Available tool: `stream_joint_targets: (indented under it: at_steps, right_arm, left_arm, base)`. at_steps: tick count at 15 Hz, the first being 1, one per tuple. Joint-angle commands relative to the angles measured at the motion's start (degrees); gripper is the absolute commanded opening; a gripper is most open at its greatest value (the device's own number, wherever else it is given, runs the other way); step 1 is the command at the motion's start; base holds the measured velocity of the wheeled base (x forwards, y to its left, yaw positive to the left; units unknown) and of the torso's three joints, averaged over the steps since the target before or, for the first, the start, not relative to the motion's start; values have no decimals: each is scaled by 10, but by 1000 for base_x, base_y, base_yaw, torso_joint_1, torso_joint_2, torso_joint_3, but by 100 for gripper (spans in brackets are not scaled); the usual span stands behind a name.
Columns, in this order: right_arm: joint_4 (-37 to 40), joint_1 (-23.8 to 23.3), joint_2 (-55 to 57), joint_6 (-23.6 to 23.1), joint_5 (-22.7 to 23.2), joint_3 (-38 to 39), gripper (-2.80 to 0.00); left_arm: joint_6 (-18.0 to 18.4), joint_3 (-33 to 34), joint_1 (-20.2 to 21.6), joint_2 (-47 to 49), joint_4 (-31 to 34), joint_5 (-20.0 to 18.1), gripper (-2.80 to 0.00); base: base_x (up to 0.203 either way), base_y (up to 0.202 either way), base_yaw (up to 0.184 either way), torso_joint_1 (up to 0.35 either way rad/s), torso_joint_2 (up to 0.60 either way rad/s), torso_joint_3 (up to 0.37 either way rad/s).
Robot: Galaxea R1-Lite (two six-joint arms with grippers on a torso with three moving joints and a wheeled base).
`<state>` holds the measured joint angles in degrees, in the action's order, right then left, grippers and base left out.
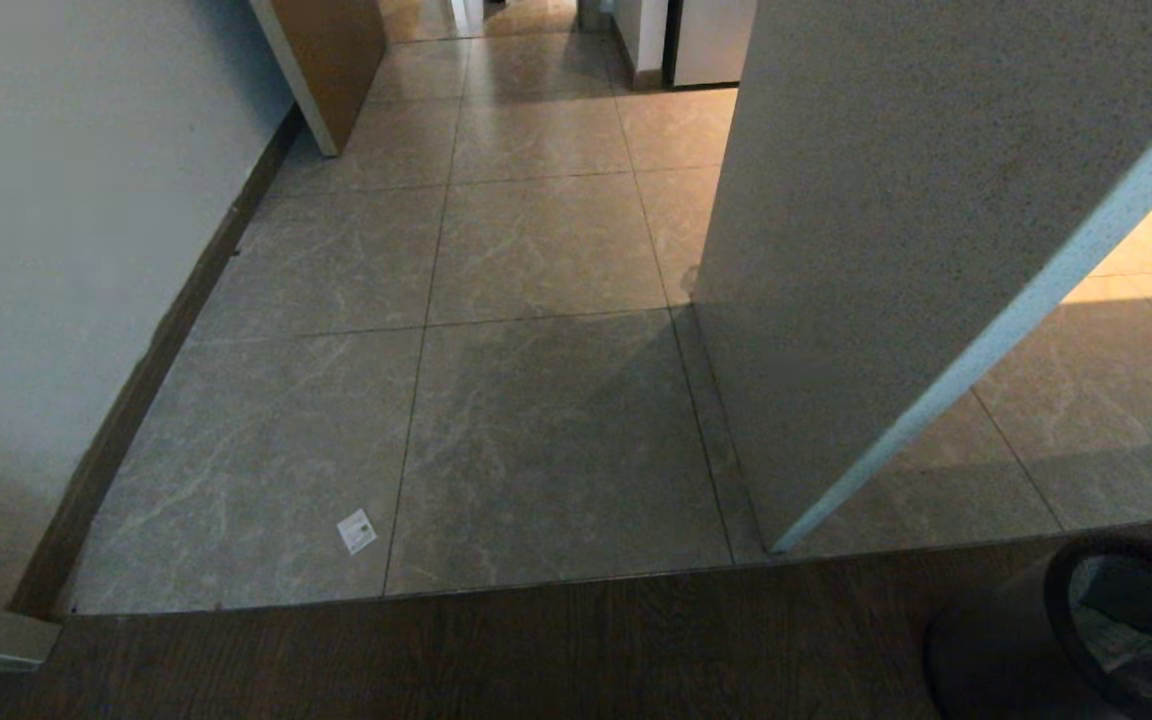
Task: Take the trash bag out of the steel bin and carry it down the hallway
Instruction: Place the outer trash can on the ground
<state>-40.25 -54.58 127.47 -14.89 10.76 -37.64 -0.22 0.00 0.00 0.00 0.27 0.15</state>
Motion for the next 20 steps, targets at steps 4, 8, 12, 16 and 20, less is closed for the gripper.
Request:
stream_joint_targets:
  at_steps: [4,8,12,16,20]
  right_arm:
    - [24,-9,-79,-5,7,52,-280]
    - [14,-30,-67,-5,15,47,-280]
    - [19,-43,-94,-5,30,21,-280]
    - [32,-53,-145,-30,57,40,-280]
    - [79,-87,-197,-74,97,43,-280]
  left_arm:
    - [0,0,0,0,0,0,-280]
    - [0,0,0,0,0,0,-280]
    - [0,0,0,0,0,0,-280]
    - [0,0,0,0,0,0,-280]
    - [0,0,0,0,0,0,-280]
  base:
    - [0,0,0,0,0,0]
    - [0,0,0,0,0,0]
    - [0,0,0,0,0,0]
    - [0,0,0,0,0,0]
    - [0,0,0,0,0,0]
